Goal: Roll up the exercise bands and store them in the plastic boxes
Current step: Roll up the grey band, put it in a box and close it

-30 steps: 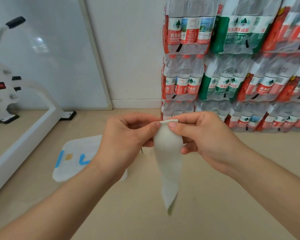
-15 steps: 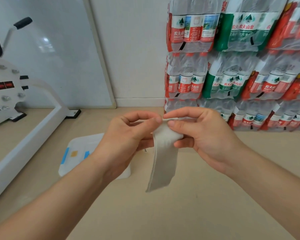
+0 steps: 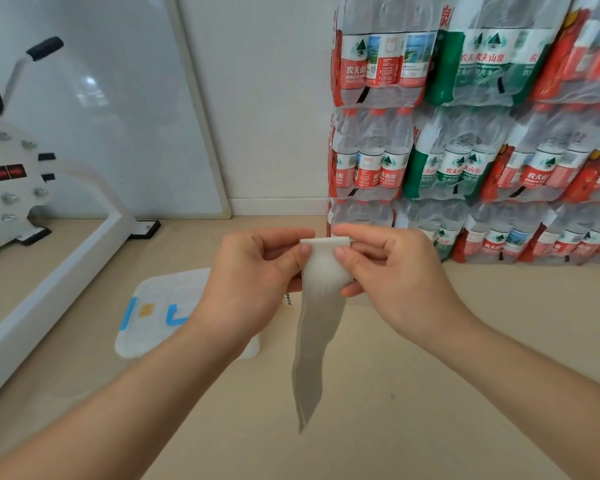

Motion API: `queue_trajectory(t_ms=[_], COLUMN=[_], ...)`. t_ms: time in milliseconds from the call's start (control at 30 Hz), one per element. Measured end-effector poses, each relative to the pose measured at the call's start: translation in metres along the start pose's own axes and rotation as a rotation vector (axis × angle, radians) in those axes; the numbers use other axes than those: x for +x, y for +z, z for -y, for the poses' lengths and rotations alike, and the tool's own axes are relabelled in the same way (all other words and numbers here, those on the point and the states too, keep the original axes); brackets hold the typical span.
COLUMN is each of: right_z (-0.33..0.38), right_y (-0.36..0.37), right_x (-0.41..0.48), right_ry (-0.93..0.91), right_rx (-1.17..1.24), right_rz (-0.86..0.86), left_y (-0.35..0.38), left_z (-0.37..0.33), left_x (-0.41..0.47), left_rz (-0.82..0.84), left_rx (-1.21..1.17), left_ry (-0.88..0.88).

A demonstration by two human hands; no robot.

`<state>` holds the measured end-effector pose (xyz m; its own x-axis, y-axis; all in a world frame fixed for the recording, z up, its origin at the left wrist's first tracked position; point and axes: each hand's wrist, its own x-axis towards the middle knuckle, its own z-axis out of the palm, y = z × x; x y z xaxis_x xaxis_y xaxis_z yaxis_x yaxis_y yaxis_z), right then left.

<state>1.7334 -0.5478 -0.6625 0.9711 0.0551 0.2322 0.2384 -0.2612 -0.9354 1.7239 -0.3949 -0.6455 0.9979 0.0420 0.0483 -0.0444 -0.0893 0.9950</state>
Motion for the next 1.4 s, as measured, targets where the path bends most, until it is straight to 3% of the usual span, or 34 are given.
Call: queue_trajectory(t_ms=[133, 400, 667, 1100, 1400], right_z=[0.004, 0.011, 0.006, 0.01, 0.007], right_y=[-0.003, -0.008, -0.01, -0.015, -0.007], right_x=[0.0, 0.003, 0.006, 0.006, 0.003], right_ry=[0.058, 0.328, 0.417, 0.098, -0.036], right_rx=[0.087, 0.559, 0.636, 0.101, -0.097], right_rz=[0.051, 0.178, 0.24, 0.194, 0.179], left_y=[-0.002, 0.001, 0.0, -0.006, -0.001], left_z=[0.002, 0.003, 0.004, 0.001, 0.007], left_x=[-0.001, -0.001, -0.001, 0.0, -0.002], left_rz=[-0.03, -0.036, -0.012, 0.109, 0.169], left_rx=[0.115, 0.035, 0.088, 0.007, -0.01], left_ry=[0.088, 0.138, 0.122, -0.018, -0.102])
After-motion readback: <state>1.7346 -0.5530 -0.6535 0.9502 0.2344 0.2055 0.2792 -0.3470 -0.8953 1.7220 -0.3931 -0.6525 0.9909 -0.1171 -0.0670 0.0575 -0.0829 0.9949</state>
